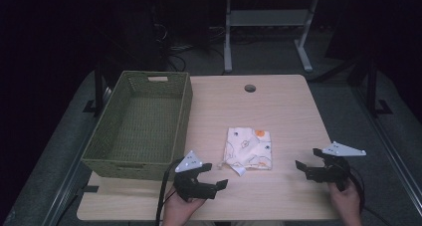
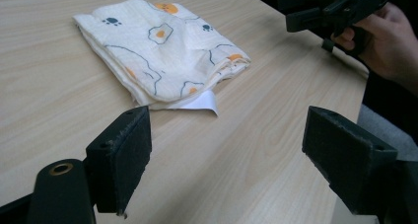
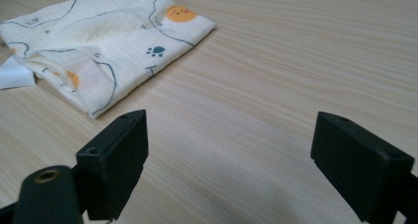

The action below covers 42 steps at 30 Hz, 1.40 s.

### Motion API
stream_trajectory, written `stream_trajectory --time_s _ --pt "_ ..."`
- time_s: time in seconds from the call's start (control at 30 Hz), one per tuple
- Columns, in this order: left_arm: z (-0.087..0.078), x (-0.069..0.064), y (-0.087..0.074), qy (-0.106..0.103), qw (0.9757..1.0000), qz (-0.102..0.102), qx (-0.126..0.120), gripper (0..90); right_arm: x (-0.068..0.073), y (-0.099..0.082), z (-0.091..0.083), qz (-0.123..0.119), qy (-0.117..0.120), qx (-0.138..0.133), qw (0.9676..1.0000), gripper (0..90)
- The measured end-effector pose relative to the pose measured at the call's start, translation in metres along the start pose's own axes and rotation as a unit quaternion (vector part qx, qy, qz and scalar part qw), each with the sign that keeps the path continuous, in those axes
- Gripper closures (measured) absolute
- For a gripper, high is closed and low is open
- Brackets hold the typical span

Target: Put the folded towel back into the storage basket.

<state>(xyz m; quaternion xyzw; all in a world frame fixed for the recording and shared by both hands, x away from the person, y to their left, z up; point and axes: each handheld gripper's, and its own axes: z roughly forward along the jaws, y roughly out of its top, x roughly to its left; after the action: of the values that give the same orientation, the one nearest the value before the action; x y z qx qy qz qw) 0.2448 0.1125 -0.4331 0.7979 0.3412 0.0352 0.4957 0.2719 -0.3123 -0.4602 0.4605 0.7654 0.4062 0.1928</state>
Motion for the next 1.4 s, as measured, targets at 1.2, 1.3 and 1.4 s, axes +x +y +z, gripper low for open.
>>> stream_trajectory --time_s 1.2,1.3,1.4 --pt "0.046 0.0 0.059 -0.025 0.9995 0.004 0.02 19.6 -0.003 -0.002 0.0 0.008 0.008 -0.003 0.9999 14.0" --pt "0.05 -0.001 0.065 -0.025 0.9994 0.009 0.023 19.6 -0.004 -0.002 0.0 0.007 0.008 -0.004 0.9999 14.0" --pt "0.055 -0.001 0.069 -0.025 0.9992 0.013 0.029 19.6 -0.005 -0.003 0.001 0.008 0.009 -0.004 0.9999 14.0"
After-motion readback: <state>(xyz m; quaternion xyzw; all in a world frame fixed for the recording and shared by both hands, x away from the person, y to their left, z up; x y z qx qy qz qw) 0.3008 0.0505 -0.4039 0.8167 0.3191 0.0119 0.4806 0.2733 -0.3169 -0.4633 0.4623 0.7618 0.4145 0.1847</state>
